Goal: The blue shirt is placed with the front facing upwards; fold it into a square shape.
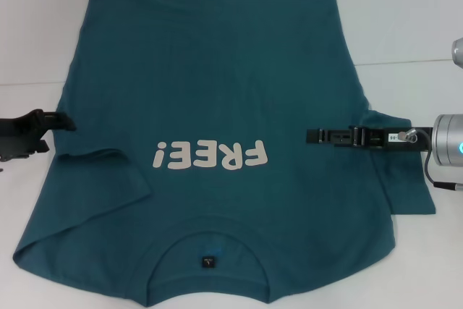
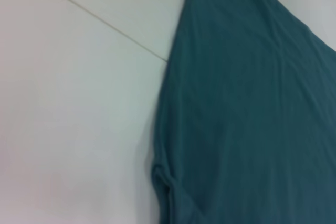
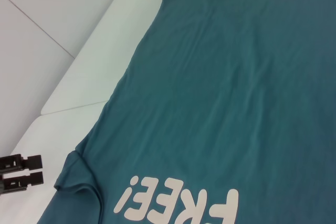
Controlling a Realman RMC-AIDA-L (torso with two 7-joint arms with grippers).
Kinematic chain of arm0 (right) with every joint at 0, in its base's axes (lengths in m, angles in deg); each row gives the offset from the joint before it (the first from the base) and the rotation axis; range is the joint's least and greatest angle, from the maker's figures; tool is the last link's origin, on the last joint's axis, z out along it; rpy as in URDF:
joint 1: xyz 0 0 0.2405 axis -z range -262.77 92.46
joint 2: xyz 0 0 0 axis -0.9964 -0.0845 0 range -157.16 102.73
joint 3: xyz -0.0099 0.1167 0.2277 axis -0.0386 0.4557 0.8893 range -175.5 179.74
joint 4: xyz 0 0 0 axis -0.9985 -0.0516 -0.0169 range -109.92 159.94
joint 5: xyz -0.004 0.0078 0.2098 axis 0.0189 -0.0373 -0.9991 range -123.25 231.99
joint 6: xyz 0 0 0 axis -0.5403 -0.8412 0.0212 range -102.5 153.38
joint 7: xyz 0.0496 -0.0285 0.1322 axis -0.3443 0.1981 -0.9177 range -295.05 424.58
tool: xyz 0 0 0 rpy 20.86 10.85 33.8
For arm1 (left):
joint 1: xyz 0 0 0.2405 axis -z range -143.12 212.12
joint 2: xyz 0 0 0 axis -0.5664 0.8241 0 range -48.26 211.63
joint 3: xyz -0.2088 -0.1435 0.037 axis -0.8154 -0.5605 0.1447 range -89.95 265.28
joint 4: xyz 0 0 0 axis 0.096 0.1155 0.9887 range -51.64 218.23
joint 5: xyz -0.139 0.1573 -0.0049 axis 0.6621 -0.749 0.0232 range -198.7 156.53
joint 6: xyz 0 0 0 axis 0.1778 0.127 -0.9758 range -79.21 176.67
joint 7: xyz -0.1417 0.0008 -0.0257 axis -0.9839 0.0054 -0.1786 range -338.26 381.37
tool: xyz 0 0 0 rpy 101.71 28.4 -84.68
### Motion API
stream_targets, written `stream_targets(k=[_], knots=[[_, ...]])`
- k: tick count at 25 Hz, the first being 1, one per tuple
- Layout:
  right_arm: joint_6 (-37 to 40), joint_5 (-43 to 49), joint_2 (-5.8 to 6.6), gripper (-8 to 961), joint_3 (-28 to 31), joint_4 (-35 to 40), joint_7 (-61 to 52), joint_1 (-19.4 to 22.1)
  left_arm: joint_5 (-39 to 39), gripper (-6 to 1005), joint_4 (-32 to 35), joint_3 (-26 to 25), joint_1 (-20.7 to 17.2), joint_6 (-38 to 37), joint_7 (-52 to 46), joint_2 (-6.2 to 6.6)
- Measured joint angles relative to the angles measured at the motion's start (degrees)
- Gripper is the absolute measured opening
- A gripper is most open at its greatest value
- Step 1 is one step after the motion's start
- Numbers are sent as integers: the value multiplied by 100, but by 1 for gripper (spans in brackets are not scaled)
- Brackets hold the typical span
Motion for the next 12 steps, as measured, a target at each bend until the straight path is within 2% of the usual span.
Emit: stream_targets(k=[7,12], knots=[[-1,-4,0,928,4,-6,0,-2,-14,726,-141,8,-24,397,36,-111],[-7,-4,0,928,8,-14,0,0,-18,727,-340,14,19,557,83,-129]])
